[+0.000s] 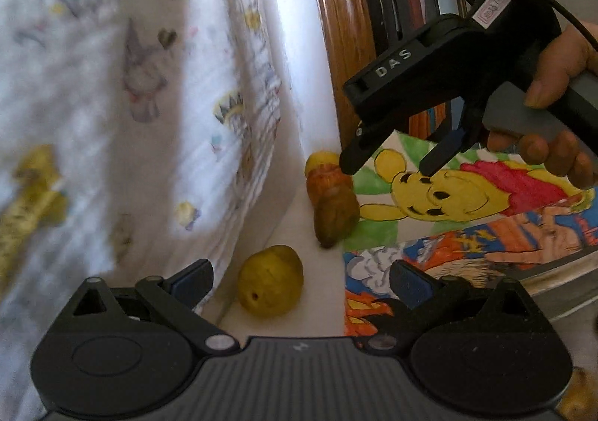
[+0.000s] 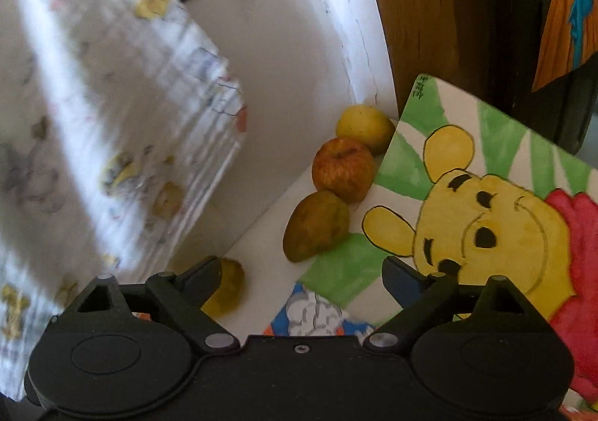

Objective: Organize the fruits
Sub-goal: 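Move the left tool to the round green pear while the right tool reaches the brown pear, then close the left gripper on the round pear while the right gripper closes on the brown pear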

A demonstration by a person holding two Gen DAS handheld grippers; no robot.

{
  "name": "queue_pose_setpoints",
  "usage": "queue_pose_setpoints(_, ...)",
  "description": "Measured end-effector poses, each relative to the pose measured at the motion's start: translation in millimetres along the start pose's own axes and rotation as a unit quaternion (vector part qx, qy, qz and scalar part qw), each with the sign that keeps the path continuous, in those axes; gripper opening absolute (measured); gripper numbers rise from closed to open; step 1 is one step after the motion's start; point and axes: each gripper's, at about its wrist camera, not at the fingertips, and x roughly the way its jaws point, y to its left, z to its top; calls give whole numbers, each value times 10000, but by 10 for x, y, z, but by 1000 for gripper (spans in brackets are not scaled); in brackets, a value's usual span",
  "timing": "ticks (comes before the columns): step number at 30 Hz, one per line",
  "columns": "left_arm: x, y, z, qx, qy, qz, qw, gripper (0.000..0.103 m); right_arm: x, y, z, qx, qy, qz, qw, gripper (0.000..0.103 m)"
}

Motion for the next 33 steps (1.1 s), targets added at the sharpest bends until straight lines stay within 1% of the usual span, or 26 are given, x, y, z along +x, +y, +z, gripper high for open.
queue_pose_setpoints(2, 122, 20, -2, 16, 91, 52, 9999, 103, 132, -22, 27, 120, 39, 18, 9999, 89)
queue_pose_setpoints(4, 192, 67, -11, -72, 181, 59, 9998, 101, 262, -39, 47, 201, 67, 9, 9998, 85)
queue_pose_setpoints(6, 227, 101, -16, -142, 219, 1, 9997, 101, 357, -58, 65, 299, 74, 8, 9995, 83)
queue_pose_setpoints(10, 322, 112, -40, -132, 310, 52, 9994, 95, 506, -46, 85, 400, 99, 6, 9992, 79)
queue_pose_setpoints(13, 401, 107, -56, -173, 405, 0, 9990, 90, 582, -22, 83, 415, 120, -67, 9990, 76)
queue_pose_setpoints(19, 550, 104, -58, -128, 626, 155, 9978, 82, 724, -32, 98, 545, 98, -152, 9984, 72)
queue_pose_setpoints(23, 668, 141, -50, -349, 824, 191, 9958, 78, 798, -39, 129, 627, 39, -253, 9977, 71)
queue_pose_setpoints(29, 773, 145, -52, -394, 886, 259, 9950, 73, 898, -13, 157, 607, 50, -374, 9974, 67)
queue_pose_setpoints(33, 861, 131, -79, -402, 942, 356, 9941, 64, 974, -21, 136, 631, 75, -438, 9970, 61)
